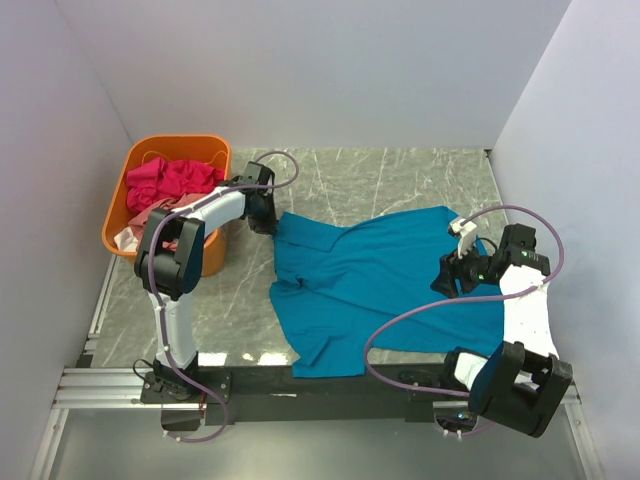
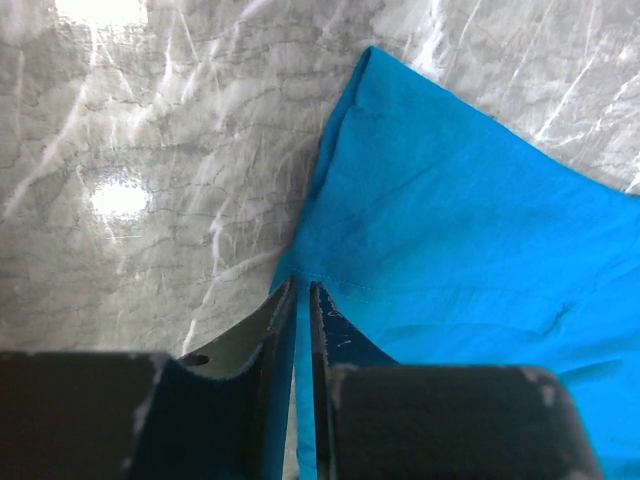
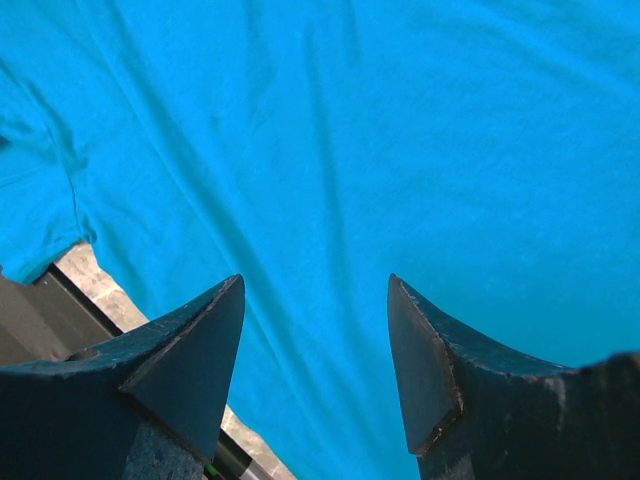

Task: Fold and stack the t-shirts
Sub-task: Flatten the tshirt out

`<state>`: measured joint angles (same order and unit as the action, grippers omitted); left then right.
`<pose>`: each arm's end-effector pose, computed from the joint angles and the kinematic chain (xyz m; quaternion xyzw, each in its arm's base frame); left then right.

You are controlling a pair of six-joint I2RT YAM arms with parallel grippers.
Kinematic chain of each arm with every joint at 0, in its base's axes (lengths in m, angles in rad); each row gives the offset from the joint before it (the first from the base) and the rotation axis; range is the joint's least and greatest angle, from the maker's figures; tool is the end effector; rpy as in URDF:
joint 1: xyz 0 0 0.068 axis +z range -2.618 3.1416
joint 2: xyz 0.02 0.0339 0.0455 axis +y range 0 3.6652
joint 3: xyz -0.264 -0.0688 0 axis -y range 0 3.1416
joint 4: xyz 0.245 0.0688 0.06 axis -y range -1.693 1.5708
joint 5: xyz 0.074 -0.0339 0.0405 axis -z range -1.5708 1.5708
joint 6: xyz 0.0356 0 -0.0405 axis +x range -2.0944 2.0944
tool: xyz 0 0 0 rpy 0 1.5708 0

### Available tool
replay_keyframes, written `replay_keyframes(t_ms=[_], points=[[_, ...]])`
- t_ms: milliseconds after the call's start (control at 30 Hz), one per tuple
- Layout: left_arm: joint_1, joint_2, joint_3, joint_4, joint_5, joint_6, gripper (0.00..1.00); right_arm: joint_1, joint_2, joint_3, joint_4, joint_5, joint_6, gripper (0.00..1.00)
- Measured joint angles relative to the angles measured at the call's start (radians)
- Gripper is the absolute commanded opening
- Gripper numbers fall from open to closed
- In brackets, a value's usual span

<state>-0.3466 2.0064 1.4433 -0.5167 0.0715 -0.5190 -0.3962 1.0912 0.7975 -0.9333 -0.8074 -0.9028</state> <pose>0.3963 -0.1458 0.1762 -0.0748 0.9665 -0.1333 0.2059 0.1790 -0.0470 0.2414 -0.2921 0.8603 0.2131 0.3593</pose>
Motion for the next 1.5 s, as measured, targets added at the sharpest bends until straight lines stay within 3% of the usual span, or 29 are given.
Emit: replay_keyframes(t_ms=[167, 333, 800, 1200, 1500], points=[[0.0, 0.0, -0.001, 0.0, 0.002, 0.006, 0.35, -0.004, 0.0, 0.0, -0.003, -0.003, -0.004, 0.66], [0.0, 0.0, -0.002, -0.002, -0.008, 0.003, 0.35, -0.008, 0.0, 0.0, -0.004, -0.006, -0.006, 0.66], [0.0, 0.005, -0.002, -0.005, 0.001, 0.01, 0.0, -0.016, 0.0, 0.0, -0.014, -0.014, -0.012, 0.66], [0.0, -0.065, 0.003, -0.005, 0.031, 0.01, 0.0, -0.017, 0.0, 0.0, -0.014, -0.014, -0.015, 0.66], [0.001, -0.041, 0.089, -0.019, 0.047, 0.011, 0.0, -0.017, 0.0, 0.0, -0.014, -0.014, -0.015, 0.66]])
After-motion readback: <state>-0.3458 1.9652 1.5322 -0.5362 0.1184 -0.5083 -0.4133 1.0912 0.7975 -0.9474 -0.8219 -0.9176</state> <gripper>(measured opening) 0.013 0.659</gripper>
